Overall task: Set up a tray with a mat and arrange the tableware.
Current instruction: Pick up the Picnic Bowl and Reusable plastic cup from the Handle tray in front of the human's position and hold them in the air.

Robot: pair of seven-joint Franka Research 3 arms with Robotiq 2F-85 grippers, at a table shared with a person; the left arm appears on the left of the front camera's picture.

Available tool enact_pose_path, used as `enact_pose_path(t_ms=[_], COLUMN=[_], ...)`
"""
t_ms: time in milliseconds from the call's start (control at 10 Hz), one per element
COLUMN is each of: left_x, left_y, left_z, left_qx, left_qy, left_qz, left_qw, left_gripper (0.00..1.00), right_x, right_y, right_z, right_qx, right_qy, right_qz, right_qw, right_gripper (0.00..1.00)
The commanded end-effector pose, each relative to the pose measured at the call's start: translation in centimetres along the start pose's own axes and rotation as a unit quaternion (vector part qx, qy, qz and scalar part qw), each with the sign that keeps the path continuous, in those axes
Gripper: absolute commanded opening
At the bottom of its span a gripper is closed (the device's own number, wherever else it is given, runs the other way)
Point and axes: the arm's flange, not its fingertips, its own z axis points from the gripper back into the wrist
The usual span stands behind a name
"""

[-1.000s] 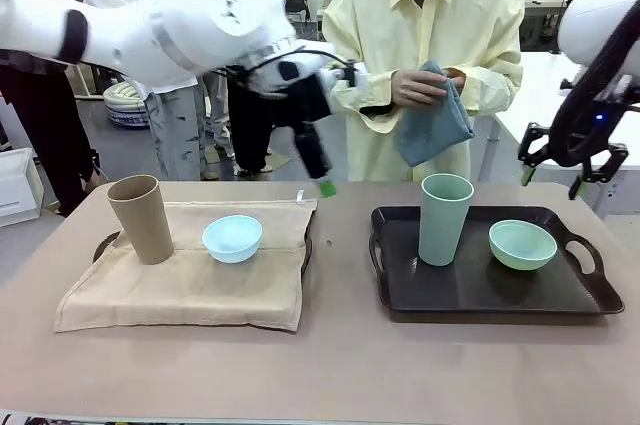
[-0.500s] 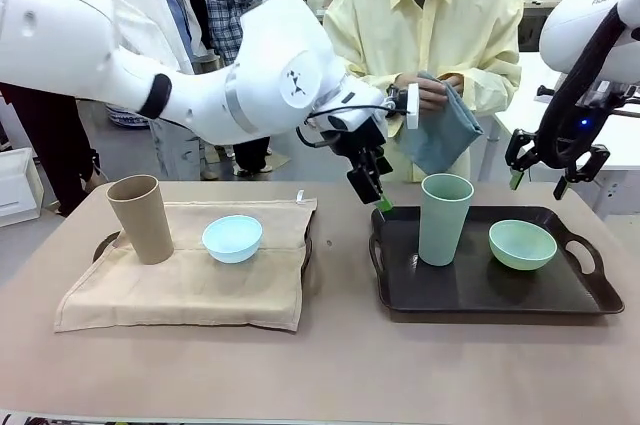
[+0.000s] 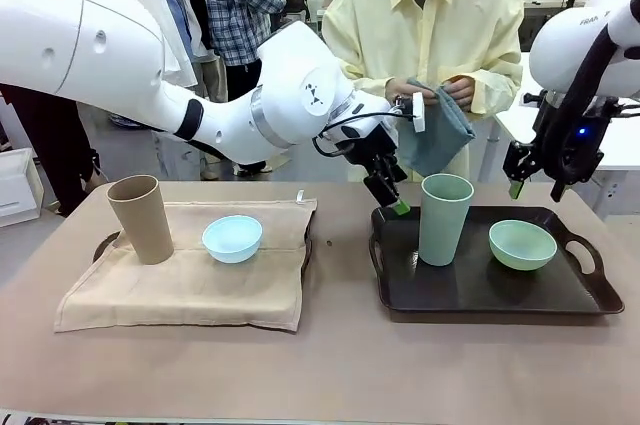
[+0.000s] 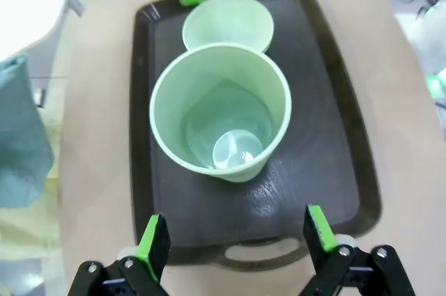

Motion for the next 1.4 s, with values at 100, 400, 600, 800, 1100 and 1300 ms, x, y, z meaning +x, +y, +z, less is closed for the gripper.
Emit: enact_pose_path(t_ms=[100,400,600,800,1100,1300], left_x=[-0.5,-0.3,-1.5,-2.6,-4.0,-4.4], left_y=[0.1,0.3,0.8,0.7,0.1,-0.4], left_z=[1.0,-0.1,0.3,-0.3,-3.0,-4.5], left_qx=[-0.040,-0.006,-0.020,-0.030,-0.058,-0.053], left_qy=[-0.004,-0.007,0.000,-0.012,-0.047,-0.057], left_qz=[0.063,0.018,0.044,0.048,0.038,0.025], left_qw=[0.997,1.000,0.999,0.998,0.996,0.997], left_gripper=[1.00,1.00,1.00,1.00,1.00,1.00], right_x=[-1.9,-0.4,-1.2,-2.6,-3.3,-2.7], right_y=[-1.3,-0.3,-0.5,-1.6,-2.6,-2.9], right_z=[-1.4,-0.9,-2.0,-3.3,-5.2,-6.2], right_qx=[0.004,0.000,0.000,0.011,0.014,0.013], right_qy=[-0.010,0.002,0.012,0.020,0.024,0.026], right_qz=[-0.041,0.006,-0.002,-0.019,-0.023,-0.020], right_qw=[0.999,1.000,1.000,1.000,0.999,0.999], right_gripper=[0.79,0.79,0.79,0.79,0.79,0.79])
